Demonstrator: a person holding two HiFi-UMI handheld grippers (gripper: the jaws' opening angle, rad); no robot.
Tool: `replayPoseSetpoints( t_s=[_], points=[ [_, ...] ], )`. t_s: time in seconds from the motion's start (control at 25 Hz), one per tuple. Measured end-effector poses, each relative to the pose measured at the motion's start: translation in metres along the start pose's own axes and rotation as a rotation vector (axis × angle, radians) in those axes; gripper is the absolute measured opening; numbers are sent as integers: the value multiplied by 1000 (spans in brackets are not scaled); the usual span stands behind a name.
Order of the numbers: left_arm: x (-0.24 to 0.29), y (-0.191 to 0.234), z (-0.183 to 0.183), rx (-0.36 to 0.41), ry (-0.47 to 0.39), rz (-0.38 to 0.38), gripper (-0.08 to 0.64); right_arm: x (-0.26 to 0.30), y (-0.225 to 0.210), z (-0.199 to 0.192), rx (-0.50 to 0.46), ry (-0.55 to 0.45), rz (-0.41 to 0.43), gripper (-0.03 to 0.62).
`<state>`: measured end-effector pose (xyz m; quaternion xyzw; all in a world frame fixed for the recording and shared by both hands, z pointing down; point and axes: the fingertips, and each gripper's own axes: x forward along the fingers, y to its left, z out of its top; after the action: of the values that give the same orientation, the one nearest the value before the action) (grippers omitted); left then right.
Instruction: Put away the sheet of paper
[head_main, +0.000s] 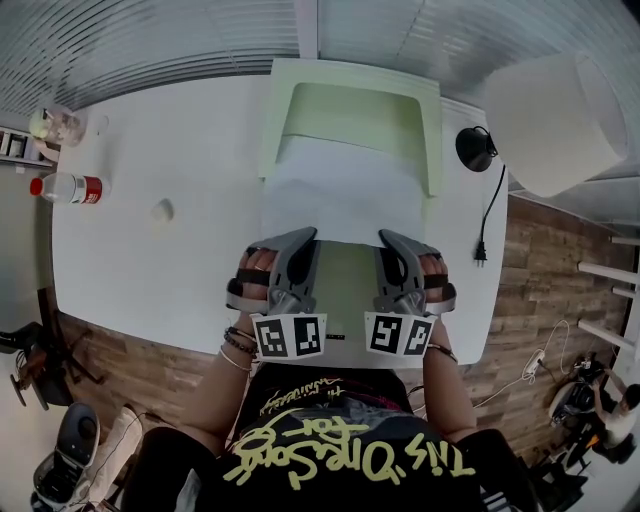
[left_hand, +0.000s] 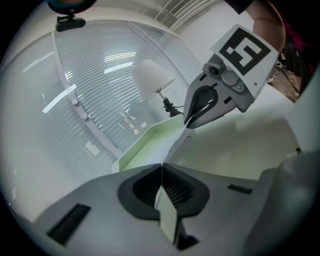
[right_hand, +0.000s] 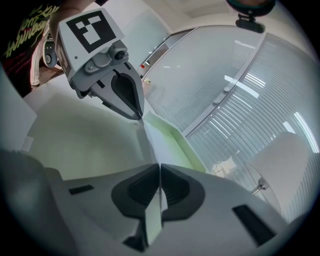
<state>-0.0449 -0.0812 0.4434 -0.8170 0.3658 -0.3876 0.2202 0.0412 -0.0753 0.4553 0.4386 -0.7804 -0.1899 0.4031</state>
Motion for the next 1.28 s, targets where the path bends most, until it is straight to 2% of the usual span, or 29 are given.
replayPoseSetpoints(
  t_s=[1.28],
  points=[
    [24, 11, 2, 38, 10, 35, 9, 21, -18, -6, -5, -10, -17, 8]
  ],
)
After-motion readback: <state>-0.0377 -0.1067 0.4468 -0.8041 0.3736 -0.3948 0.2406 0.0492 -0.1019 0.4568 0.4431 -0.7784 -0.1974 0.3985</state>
